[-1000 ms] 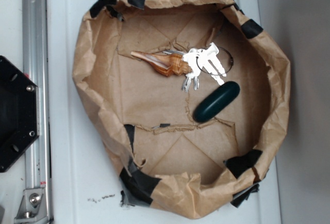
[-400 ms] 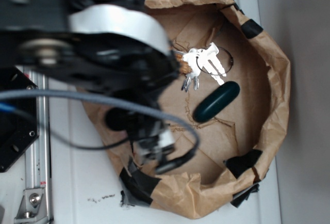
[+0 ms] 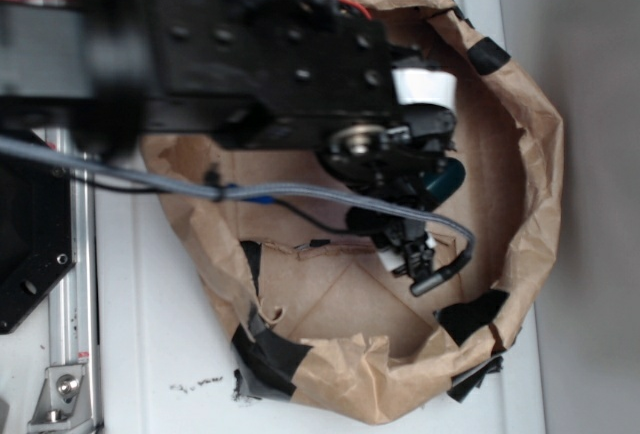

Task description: Grab the plastic pickle.

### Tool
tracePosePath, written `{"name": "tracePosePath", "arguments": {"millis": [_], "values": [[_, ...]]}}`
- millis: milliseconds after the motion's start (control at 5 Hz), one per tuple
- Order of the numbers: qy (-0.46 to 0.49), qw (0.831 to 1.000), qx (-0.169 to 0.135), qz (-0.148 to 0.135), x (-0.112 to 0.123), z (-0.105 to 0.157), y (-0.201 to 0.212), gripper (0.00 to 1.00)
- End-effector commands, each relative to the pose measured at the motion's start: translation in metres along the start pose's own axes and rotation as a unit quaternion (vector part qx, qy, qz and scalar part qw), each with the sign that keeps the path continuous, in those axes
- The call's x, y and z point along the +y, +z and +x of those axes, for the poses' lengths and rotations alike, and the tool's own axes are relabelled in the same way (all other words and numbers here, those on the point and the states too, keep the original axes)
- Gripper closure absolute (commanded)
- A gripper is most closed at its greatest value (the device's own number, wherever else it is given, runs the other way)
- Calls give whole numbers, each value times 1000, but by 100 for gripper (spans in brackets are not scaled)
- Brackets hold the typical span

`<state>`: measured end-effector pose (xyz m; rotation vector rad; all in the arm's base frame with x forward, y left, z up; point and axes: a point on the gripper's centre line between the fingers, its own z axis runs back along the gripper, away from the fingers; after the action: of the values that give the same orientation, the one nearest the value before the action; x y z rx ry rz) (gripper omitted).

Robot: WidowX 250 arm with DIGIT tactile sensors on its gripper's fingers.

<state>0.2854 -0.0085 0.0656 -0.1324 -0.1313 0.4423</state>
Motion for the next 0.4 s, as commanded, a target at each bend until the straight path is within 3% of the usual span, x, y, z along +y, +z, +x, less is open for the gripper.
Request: {"name": "tracePosePath", "arguments": {"millis": [0, 200], "values": [[18, 999, -18, -22, -28, 27, -33, 0], [6, 1000, -13, -14, -41, 30, -41, 7]]}}
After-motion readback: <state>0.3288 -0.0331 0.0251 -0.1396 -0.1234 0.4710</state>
